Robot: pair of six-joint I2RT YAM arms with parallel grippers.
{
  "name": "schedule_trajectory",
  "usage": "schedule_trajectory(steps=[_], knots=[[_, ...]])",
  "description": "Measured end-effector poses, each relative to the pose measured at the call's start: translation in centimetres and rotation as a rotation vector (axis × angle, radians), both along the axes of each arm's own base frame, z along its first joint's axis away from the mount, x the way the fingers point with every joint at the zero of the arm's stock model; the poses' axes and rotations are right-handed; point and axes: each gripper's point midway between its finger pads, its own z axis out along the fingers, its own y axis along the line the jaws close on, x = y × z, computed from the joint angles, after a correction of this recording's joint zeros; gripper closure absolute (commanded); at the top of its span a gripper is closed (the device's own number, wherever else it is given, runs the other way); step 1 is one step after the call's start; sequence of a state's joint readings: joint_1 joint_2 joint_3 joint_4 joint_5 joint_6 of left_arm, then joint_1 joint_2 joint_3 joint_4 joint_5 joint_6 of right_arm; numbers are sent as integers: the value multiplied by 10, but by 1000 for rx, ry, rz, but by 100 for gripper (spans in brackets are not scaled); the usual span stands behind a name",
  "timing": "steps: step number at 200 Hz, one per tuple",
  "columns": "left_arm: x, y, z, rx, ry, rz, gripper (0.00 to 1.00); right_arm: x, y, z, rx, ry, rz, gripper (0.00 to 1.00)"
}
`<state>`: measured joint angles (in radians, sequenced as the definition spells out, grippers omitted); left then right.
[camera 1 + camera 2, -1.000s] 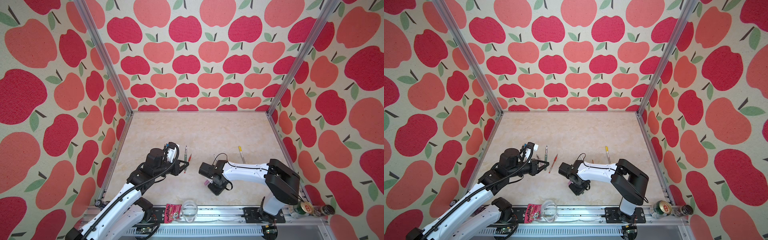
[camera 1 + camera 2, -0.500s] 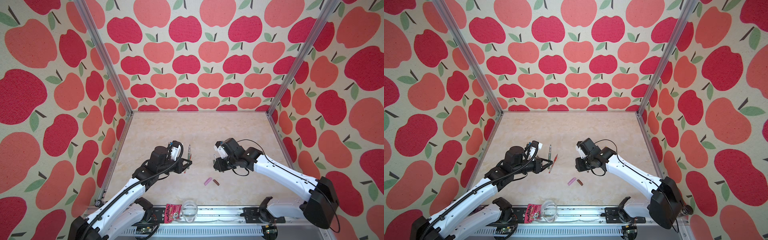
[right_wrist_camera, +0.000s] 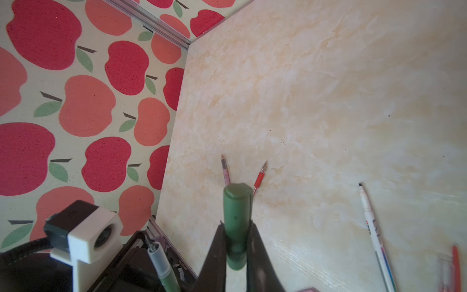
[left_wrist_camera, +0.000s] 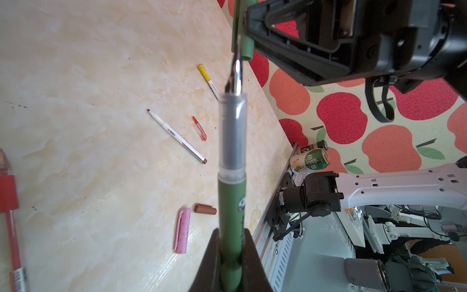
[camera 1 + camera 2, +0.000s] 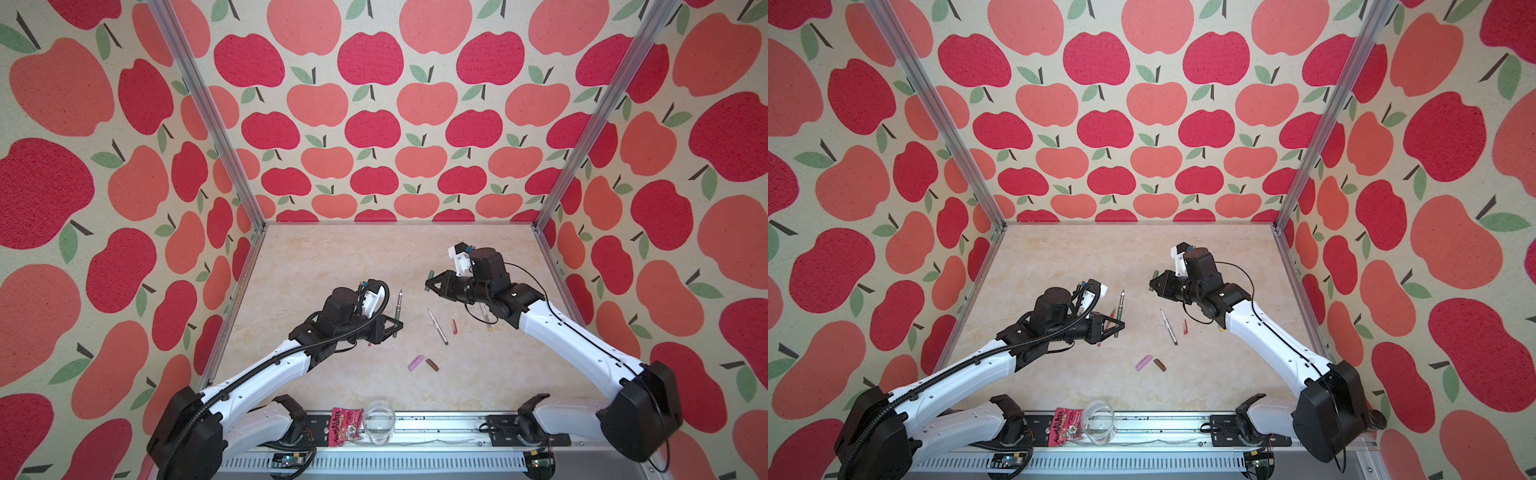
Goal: Insert the pens into the pen caps
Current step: 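Carry the green cap above the pen nib held by the left gripper, then lower the green cap onto the pen nib with the right gripper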
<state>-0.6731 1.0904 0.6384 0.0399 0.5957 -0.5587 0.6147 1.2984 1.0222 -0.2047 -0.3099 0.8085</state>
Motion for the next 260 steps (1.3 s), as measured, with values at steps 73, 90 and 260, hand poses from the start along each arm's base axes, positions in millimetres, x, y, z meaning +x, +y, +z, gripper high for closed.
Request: schedule_trajectory(steps=[73, 90, 260], knots=[[1, -11, -8, 12, 21, -26, 100, 10, 32, 22, 138, 9, 73, 88], [2, -12, -6, 9, 18, -26, 100, 7, 38, 27, 148, 8, 97, 88], [7, -17, 0, -4, 6, -33, 100, -9, 44, 15, 76, 7, 159, 89]])
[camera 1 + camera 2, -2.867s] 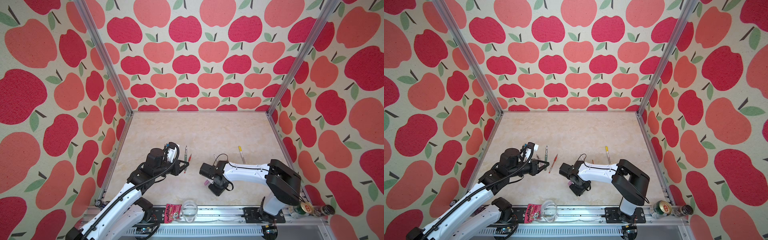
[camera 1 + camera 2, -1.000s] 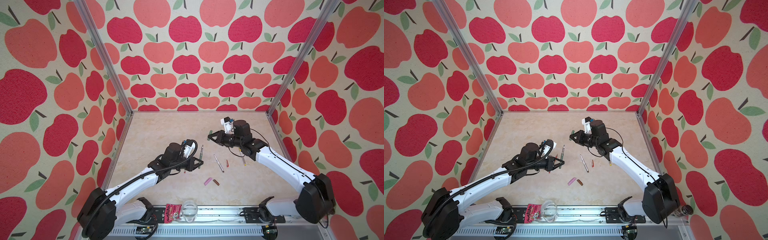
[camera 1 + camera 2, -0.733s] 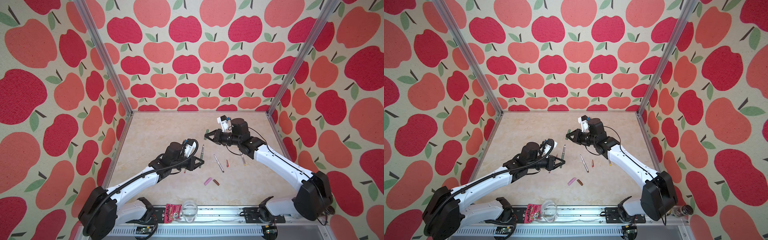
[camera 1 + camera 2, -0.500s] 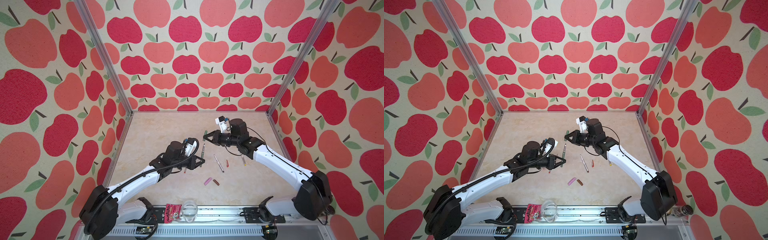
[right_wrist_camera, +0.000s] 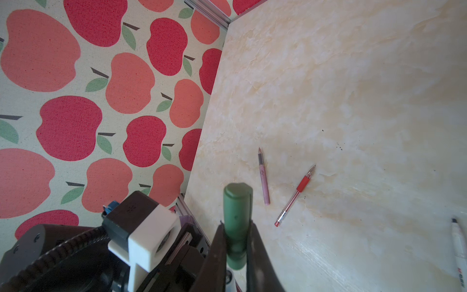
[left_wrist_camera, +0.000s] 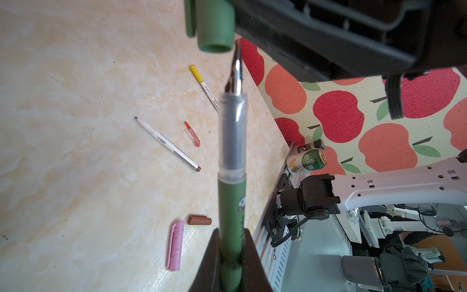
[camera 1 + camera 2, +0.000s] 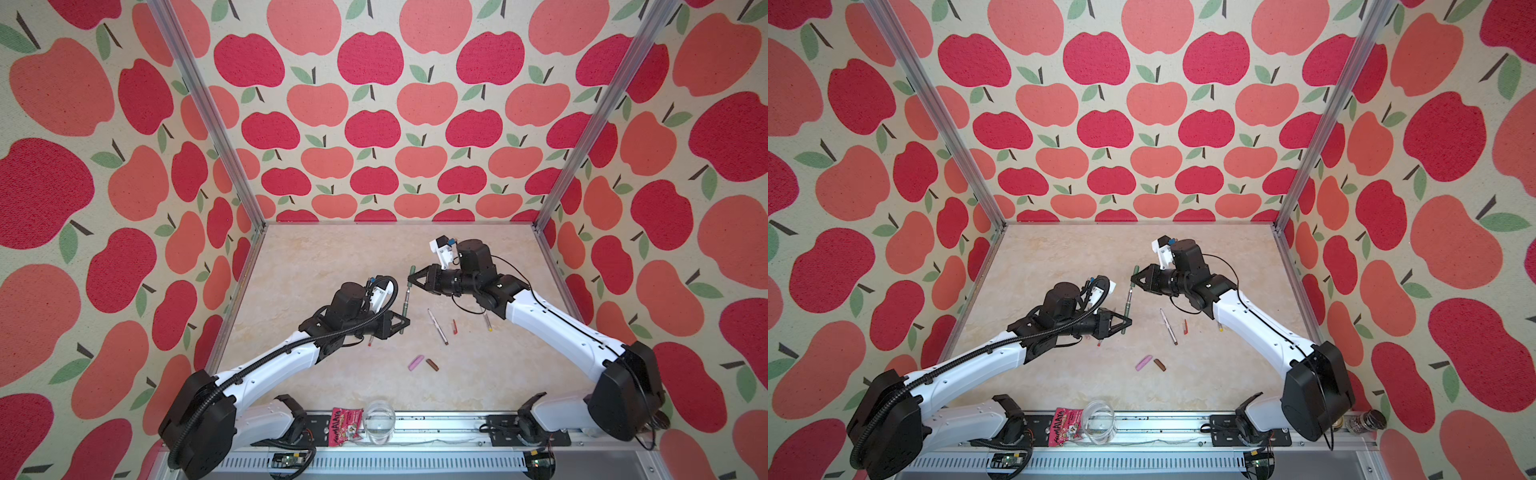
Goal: Insert the pens into the pen caps
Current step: 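Lower the green cap onto the pen nib with the right gripper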
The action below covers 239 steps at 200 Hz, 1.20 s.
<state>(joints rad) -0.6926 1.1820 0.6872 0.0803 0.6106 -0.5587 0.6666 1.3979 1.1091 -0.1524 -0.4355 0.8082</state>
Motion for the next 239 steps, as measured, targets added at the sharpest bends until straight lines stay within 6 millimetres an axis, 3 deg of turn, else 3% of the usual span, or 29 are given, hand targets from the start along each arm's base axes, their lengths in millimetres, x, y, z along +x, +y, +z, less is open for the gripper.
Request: schedule_trajectory(steps=[75, 178, 239], knots=[[2, -2, 2, -10, -13, 0, 100, -2, -4, 14, 16, -31, -11, 89], [2, -2, 2, -11, -13, 0, 100, -7, 0, 14, 20, -28, 6, 90], [2, -2, 2, -9, -11, 0, 100, -14, 0, 0, 2, -6, 17, 90]])
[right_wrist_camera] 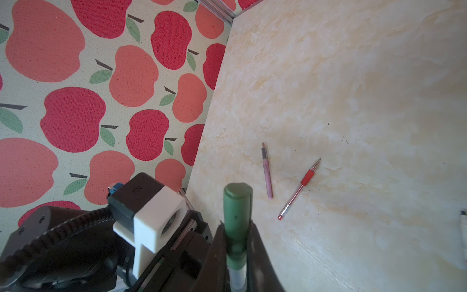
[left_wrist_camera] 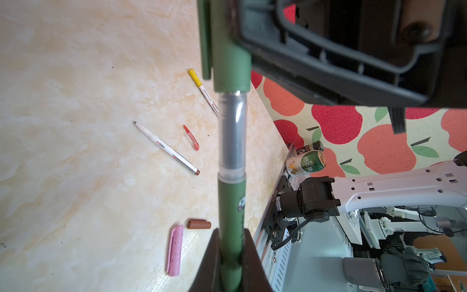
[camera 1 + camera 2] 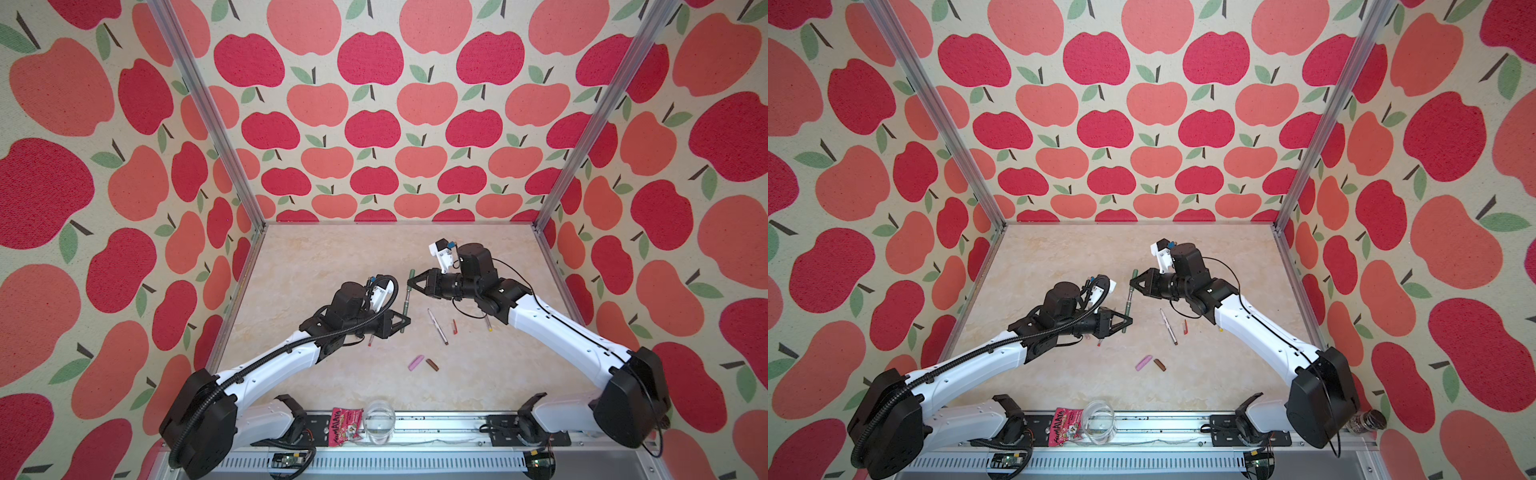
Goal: Insert the pens into the pen caps
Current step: 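Lower the green cap onto the pen nib with the right gripper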
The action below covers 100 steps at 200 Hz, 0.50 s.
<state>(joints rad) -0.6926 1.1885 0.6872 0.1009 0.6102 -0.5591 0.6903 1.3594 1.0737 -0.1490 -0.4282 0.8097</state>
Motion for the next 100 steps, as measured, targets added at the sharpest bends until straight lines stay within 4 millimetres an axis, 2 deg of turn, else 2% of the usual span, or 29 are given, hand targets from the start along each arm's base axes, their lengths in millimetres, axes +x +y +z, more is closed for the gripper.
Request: schedule_trajectory(steps=[100], knots=[[4, 2, -1, 3, 0, 13, 100, -18, 8, -10, -17, 10, 45, 91]])
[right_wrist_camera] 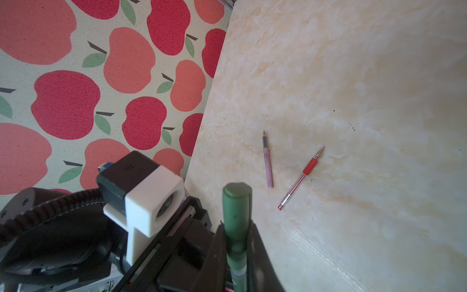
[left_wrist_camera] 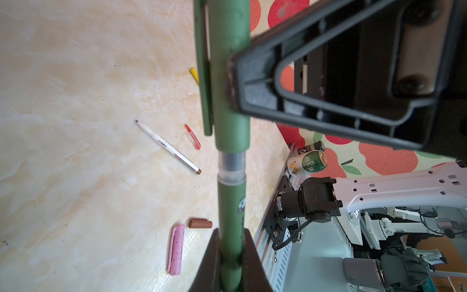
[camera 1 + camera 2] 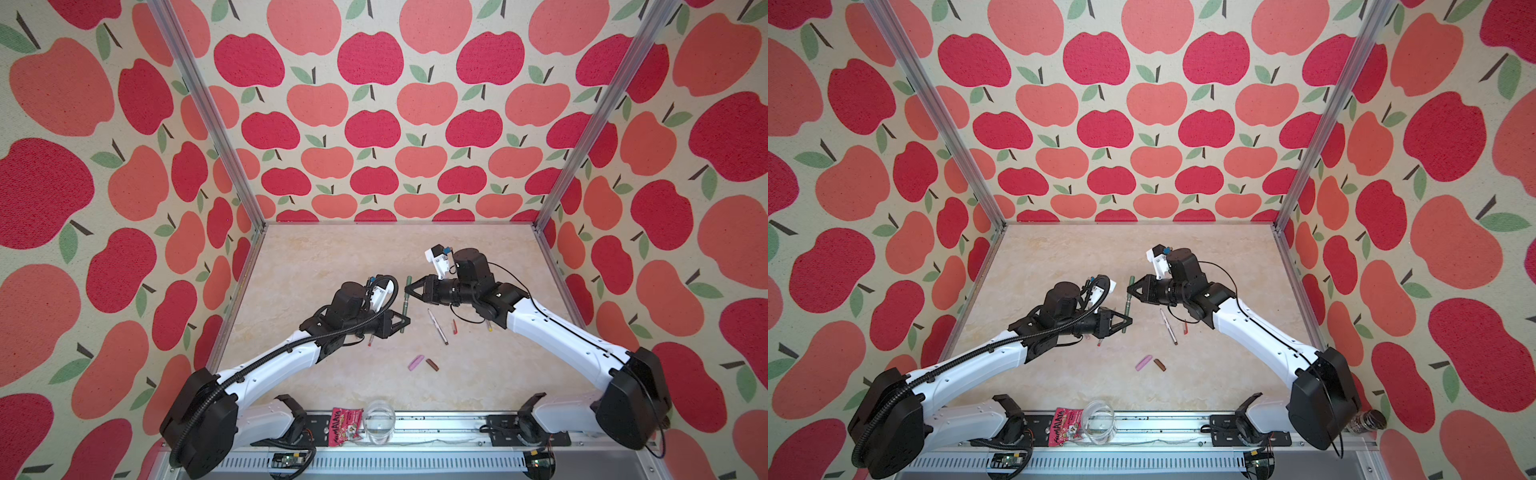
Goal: Insert the pens into the pen caps
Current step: 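Lower the green cap onto the pen nib with the right gripper, then press the green cap down onto the pen held by the left gripper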
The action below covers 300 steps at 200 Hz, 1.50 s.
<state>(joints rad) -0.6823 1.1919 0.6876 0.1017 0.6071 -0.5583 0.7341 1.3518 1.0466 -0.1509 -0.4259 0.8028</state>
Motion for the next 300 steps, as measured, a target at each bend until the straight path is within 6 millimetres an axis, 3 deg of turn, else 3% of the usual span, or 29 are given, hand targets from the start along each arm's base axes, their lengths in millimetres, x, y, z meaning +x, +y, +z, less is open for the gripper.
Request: schedule_trajectory(steps=[73, 98, 130, 175, 197, 229, 300], knots=[[5, 13, 8, 2, -15, -2, 100, -6, 11, 3, 4, -55, 16, 88], [7, 16, 10, 4, -28, -14, 100, -5, 13, 6, 7, -72, 9, 74], [22, 23, 24, 2, -103, 33, 100, -27, 14, -6, -60, -48, 63, 53], [20, 27, 28, 34, -159, 47, 100, -19, 9, 38, -66, -167, 47, 44], [19, 29, 24, 61, -170, 57, 100, -15, 7, 54, -67, -217, 35, 43], [14, 30, 22, 108, -206, 63, 100, -9, 7, 59, -88, -243, 17, 43], [15, 32, 14, 173, -241, 83, 100, 12, 19, 45, -173, -230, -18, 55]])
